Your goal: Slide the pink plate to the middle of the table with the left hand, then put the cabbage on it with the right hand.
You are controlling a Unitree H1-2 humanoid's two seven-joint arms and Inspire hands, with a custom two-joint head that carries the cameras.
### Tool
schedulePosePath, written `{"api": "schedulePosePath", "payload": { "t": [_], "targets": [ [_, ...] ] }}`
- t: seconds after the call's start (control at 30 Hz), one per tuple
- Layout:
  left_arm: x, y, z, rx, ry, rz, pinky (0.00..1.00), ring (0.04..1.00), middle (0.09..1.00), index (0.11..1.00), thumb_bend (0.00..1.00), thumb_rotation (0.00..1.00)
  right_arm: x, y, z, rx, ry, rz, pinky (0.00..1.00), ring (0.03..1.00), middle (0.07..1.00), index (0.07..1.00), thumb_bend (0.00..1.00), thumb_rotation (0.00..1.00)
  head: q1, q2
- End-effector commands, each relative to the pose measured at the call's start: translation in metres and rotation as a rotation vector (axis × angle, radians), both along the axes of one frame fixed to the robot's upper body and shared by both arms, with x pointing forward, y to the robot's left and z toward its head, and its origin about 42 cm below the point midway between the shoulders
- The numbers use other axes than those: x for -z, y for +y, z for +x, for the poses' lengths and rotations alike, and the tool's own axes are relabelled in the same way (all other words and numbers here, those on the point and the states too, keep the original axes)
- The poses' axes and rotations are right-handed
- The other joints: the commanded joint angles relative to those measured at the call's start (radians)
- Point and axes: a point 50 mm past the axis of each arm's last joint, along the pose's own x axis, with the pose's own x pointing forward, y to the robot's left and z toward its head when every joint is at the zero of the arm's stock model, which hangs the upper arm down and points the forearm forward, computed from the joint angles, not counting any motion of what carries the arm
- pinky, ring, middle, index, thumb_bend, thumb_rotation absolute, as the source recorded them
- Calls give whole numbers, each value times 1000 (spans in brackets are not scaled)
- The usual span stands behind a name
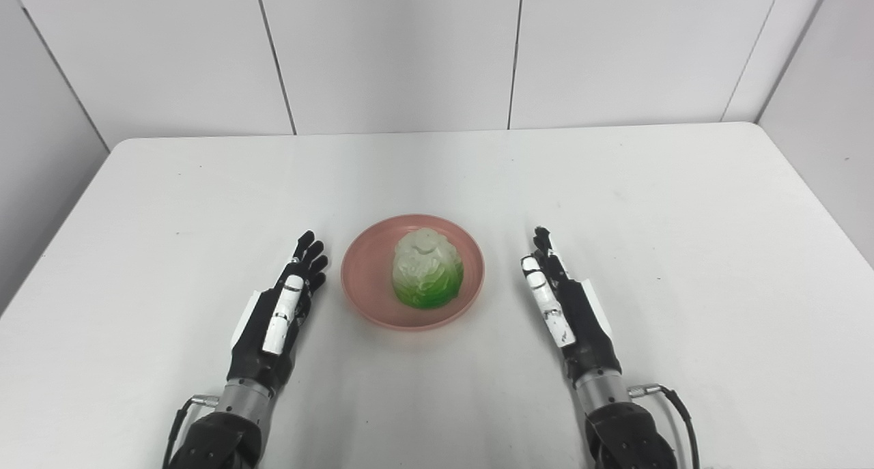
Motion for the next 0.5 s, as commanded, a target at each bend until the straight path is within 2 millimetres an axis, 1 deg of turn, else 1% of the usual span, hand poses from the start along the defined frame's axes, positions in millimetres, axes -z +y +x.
{"api": "schedulePosePath", "payload": {
  "t": [0.0, 0.13, 0.47],
  "targets": [
    [1, 7, 3, -19, 11, 0, 989, 984, 998, 998, 424, 1000, -8, 7, 4, -31, -8, 15, 1000, 995, 1000, 993, 238, 1000, 2, 1],
    [-2, 6, 3, -19, 8, 8, 983, 982, 996, 997, 422, 1000, -8, 7, 4, -31, -6, 20, 1000, 996, 1000, 995, 245, 1000, 1, 1],
    [-2, 6, 4, -20, 10, 6, 989, 983, 997, 998, 423, 1000, -7, 7, 5, -27, -8, 14, 1000, 988, 999, 987, 241, 1000, 3, 4]
  ]
}}
